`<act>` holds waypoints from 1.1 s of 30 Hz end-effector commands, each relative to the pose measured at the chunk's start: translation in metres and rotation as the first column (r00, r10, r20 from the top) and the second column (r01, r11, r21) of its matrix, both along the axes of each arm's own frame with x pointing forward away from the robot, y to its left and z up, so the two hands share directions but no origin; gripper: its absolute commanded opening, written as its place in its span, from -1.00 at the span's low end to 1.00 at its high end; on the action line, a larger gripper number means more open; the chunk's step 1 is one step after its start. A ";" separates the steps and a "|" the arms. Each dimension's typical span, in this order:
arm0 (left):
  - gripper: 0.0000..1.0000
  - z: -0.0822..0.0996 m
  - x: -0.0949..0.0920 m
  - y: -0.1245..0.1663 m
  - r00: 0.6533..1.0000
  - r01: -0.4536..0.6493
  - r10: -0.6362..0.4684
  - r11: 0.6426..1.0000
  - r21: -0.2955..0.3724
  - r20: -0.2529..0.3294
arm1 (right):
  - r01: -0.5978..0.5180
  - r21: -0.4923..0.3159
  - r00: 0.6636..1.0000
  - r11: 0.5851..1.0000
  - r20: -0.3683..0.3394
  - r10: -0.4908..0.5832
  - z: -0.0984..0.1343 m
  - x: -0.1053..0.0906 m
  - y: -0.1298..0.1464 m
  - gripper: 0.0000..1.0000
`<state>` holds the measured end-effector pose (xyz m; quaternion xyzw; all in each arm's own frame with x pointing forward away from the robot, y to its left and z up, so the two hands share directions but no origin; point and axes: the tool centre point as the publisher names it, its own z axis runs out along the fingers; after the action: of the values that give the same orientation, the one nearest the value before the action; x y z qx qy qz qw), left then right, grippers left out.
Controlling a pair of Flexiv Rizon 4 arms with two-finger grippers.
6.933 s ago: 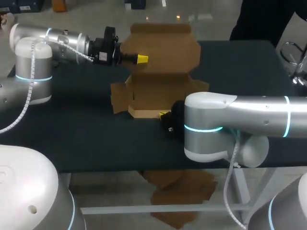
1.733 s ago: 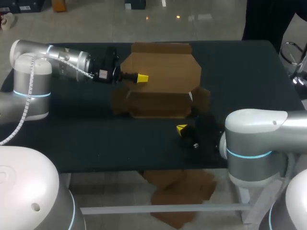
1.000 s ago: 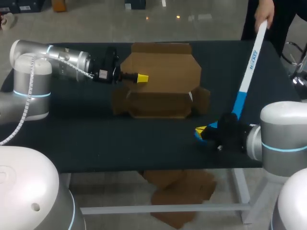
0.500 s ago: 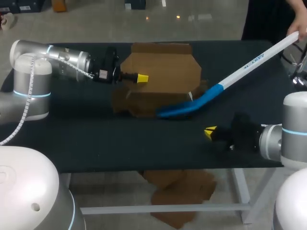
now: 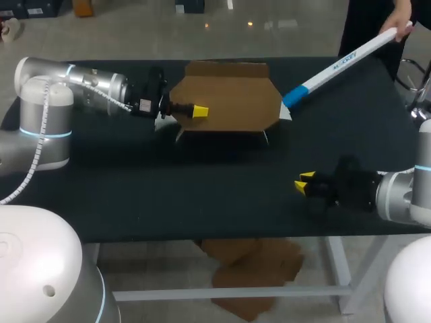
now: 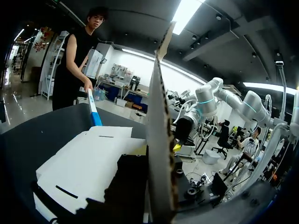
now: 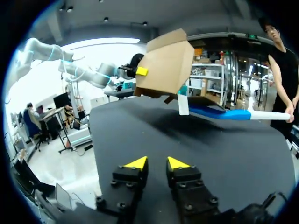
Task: Assemble the packaging by folding the flat box into shape, placing the metal phone stand inside, and closing the box properly
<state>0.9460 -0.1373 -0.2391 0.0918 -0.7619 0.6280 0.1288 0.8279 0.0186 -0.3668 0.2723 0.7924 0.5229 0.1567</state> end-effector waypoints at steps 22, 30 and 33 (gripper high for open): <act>-1.00 0.000 0.001 0.001 1.000 0.005 -0.005 1.000 0.000 -0.001 | 0.001 -0.004 1.000 1.000 0.020 -0.001 0.016 0.027 0.001 -0.02; -1.00 0.000 0.001 0.001 1.000 0.005 -0.005 1.000 0.000 -0.001 | -0.005 -0.023 0.999 1.000 0.042 0.006 0.020 0.033 0.003 0.22; -1.00 0.000 0.001 0.001 1.000 0.005 -0.005 1.000 0.000 -0.001 | -0.012 -0.036 0.999 0.999 0.050 0.014 0.022 0.034 0.001 0.29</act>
<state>0.9458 -0.1372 -0.2392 0.0917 -0.7620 0.6279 0.1291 0.8622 0.0196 -0.3457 0.2523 0.7975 0.5185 0.1774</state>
